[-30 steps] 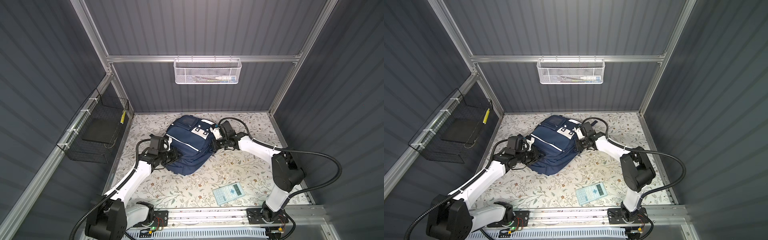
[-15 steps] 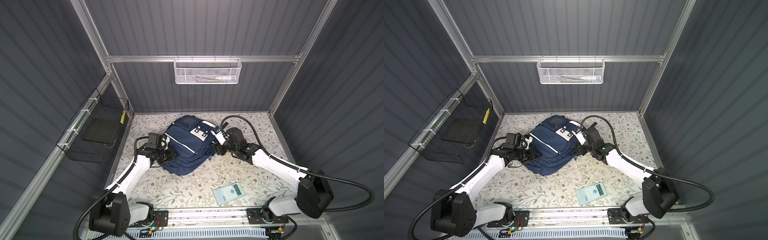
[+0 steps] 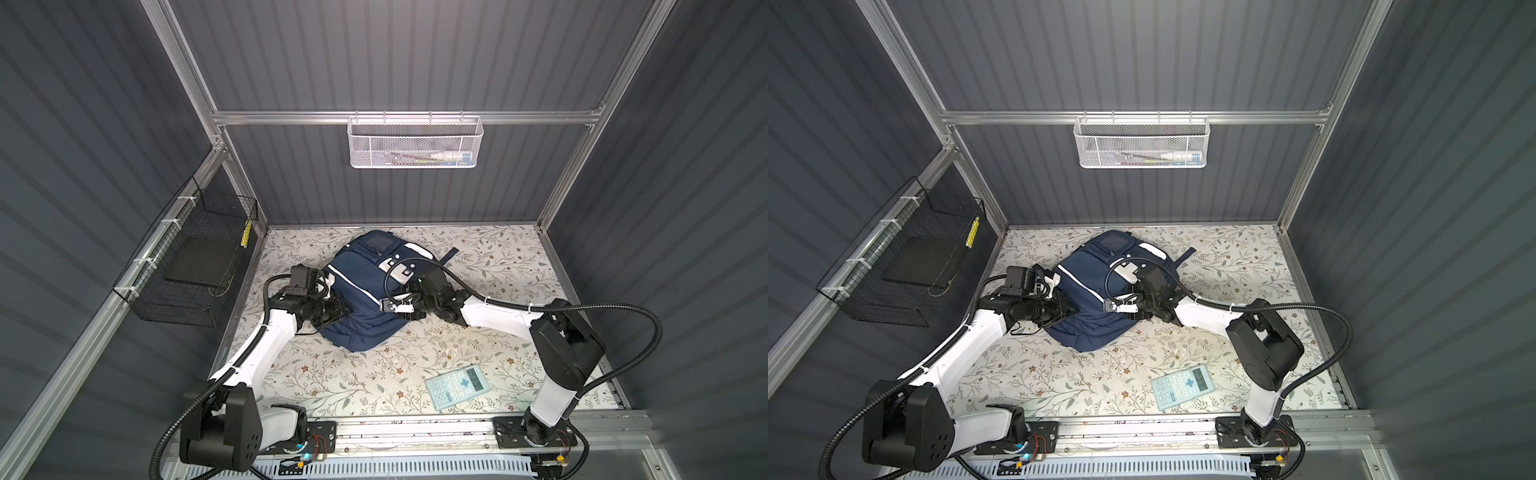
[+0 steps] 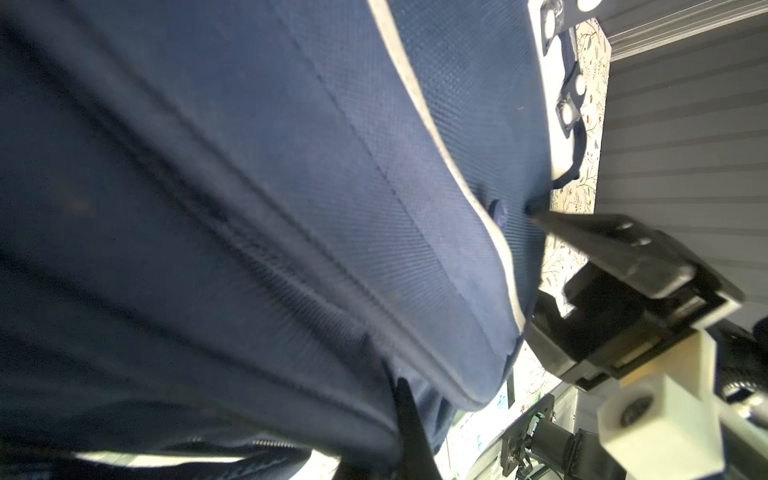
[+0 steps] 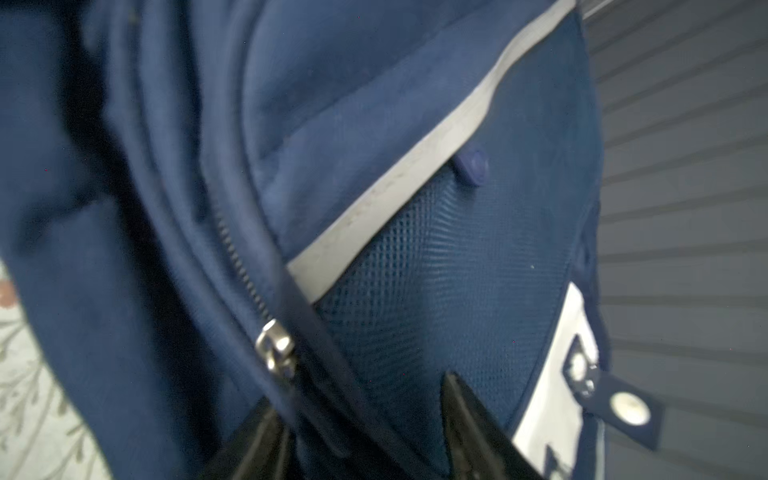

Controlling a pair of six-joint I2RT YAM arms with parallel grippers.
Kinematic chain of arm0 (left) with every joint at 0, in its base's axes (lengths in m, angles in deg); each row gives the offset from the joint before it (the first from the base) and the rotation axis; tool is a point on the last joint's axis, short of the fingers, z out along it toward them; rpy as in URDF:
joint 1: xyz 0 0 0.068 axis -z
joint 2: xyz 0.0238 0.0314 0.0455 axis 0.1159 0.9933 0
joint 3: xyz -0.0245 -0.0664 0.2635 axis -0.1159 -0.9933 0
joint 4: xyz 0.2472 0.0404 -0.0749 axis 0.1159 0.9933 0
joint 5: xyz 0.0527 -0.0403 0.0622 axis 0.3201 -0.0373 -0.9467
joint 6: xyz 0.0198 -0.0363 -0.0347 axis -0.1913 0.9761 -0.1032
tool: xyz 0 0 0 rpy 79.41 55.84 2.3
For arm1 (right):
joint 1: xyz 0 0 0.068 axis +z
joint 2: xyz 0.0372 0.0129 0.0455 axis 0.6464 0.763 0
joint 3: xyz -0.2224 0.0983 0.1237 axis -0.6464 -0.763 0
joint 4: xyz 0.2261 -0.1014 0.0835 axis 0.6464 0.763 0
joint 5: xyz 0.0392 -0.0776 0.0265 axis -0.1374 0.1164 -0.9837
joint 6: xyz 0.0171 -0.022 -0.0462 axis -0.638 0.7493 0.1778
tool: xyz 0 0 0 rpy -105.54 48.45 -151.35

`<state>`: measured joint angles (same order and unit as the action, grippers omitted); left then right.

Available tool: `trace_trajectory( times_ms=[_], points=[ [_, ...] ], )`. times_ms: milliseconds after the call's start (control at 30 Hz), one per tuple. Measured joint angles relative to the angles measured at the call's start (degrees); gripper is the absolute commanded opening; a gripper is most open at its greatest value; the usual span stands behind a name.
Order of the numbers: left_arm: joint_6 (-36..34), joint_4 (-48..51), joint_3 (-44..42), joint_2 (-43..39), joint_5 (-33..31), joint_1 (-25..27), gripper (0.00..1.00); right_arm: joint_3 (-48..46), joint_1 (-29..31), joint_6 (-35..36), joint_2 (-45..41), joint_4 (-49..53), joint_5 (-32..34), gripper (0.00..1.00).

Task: Pack the student bag

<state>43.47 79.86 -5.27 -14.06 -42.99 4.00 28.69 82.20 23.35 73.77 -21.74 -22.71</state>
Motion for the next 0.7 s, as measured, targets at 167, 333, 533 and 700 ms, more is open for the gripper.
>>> trace_trajectory(
  times_ms=[167,333,533,700],
  points=[
    [-0.28,-0.04,0.00,0.02,0.24,-0.26,0.00,0.46,-0.72,2.40,0.09,-0.09,-2.05,0.15],
    [-0.31,-0.33,0.02,0.02,0.00,-0.33,0.00,3.52,-1.11,2.89,0.09,4.57,-3.10,0.00],
    [-0.59,0.17,2.21,4.24,-0.13,-0.33,0.00,0.39,2.32,-1.95,-4.20,6.12,3.19,0.00],
    [-1.60,0.72,7.17,10.71,0.33,-0.20,0.03,-2.14,5.79,-8.83,-8.52,9.70,8.41,0.31]
  ],
)
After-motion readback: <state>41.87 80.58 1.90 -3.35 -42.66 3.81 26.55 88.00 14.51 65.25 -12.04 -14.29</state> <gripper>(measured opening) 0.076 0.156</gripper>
